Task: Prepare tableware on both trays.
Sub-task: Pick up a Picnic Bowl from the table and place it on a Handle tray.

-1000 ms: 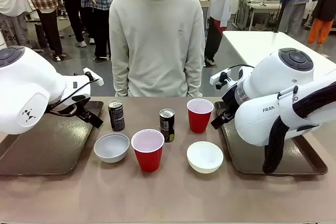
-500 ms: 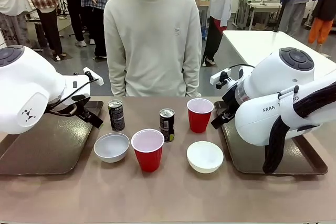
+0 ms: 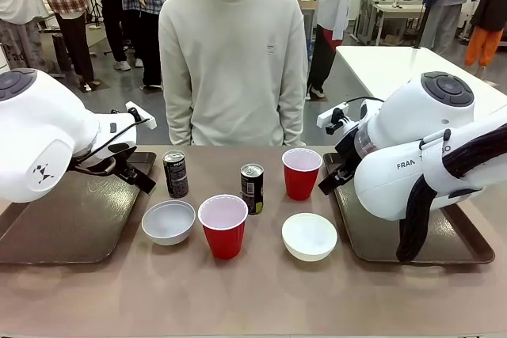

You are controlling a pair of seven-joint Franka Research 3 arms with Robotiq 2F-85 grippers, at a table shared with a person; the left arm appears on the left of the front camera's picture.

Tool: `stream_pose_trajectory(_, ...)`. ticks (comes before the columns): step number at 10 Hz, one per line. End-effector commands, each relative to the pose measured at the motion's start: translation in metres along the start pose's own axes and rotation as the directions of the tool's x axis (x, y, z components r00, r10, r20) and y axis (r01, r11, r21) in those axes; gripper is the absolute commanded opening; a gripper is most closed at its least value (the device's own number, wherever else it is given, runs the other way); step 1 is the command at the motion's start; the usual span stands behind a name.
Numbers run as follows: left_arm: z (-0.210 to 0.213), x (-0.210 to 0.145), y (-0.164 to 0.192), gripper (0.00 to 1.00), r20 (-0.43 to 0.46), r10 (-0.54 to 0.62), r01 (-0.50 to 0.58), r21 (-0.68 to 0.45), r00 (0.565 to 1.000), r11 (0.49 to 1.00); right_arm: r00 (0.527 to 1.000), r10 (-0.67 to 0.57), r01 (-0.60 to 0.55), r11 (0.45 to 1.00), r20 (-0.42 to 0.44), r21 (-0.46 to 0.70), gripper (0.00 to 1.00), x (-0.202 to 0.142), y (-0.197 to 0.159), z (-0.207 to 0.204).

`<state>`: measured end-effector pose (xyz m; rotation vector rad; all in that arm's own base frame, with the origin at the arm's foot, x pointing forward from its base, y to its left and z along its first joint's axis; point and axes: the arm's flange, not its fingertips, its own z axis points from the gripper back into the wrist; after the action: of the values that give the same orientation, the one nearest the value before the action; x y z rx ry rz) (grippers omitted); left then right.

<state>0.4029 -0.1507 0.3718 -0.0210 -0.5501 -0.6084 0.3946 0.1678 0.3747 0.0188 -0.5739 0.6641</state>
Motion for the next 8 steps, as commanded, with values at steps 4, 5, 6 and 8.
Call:
stream_pose_trajectory(4, 0.073, -0.052, -0.008, 1.0, 0.034, -0.073, 0.075, -0.059, 0.997, 0.995, 0.993, -0.074, 0.079, 0.996, -0.086, 0.051, 1.0, -0.032, 0.038, 0.085)
stream_pose_trajectory(5, 0.088, -0.071, -0.008, 1.0, 0.001, -0.088, 0.087, -0.108, 0.996, 0.99, 0.982, -0.116, 0.129, 0.988, -0.151, 0.079, 1.0, -0.051, 0.044, 0.097)
stream_pose_trajectory(6, 0.095, -0.097, -0.015, 1.0, -0.052, -0.11, 0.1, -0.167, 0.993, 0.981, 0.96, -0.151, 0.172, 0.983, -0.237, 0.069, 1.0, -0.081, 0.048, 0.106)
stream_pose_trajectory(8, 0.104, -0.134, -0.028, 1.0, -0.17, -0.155, 0.107, -0.262, 0.973, 0.959, 0.869, -0.238, 0.307, 0.947, -0.433, 0.095, 1.0, -0.142, 0.055, 0.103)
